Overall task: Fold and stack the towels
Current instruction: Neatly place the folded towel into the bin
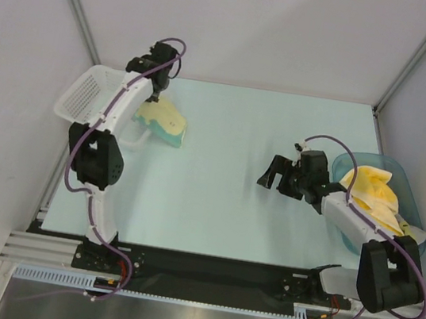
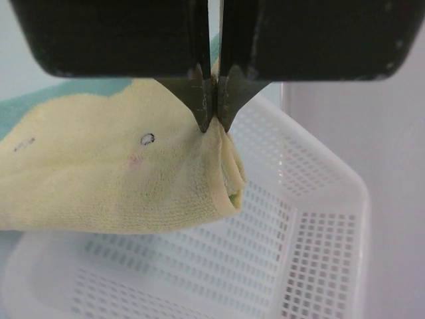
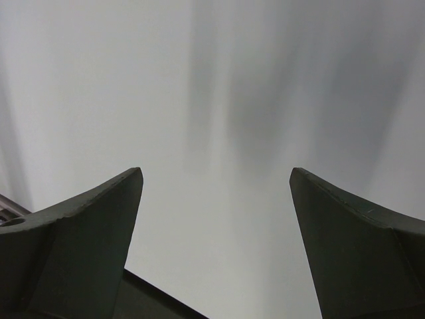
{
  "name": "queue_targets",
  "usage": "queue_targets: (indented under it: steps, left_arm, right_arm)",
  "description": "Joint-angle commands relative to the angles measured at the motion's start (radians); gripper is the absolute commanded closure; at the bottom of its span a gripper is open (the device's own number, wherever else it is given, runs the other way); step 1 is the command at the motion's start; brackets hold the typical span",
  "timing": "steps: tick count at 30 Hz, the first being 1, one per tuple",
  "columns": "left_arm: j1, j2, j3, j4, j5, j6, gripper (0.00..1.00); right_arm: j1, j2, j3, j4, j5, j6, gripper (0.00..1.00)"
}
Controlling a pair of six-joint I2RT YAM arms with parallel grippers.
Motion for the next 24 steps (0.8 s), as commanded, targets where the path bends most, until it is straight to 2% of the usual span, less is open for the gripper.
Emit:
queue_targets:
  steps: [1, 8, 15, 22, 24]
  left_arm:
    - [0.049, 0.020, 0.057, 0.066, -0.053, 0.107, 1.00]
    - [0.144, 0.065, 0.057, 0.224, -0.082, 0.188, 1.00]
    - [0.242, 0.072, -0.013, 0.277, -0.052, 0.199, 1.00]
    - [0.336, 0.102, -0.023, 0.326, 0.008, 0.204, 1.00]
    - [0.368, 0.159, 0.026, 0.305, 0.045, 0.170, 1.00]
  right_arm:
    - [-0.008, 0.015, 0.050, 0.041, -0.014, -0.023, 0.01]
    - [-0.011, 0.021, 0.078, 0.053, -0.026, -0.028, 0.01]
    - [-0.020, 0.055, 0.083, 0.066, -0.030, -0.042, 0.01]
    - [-0.022, 0.099, 0.086, 0.096, -0.065, -0.036, 0.01]
    - [-0.023, 0.104, 0.083, 0.107, -0.065, -0.034, 0.01]
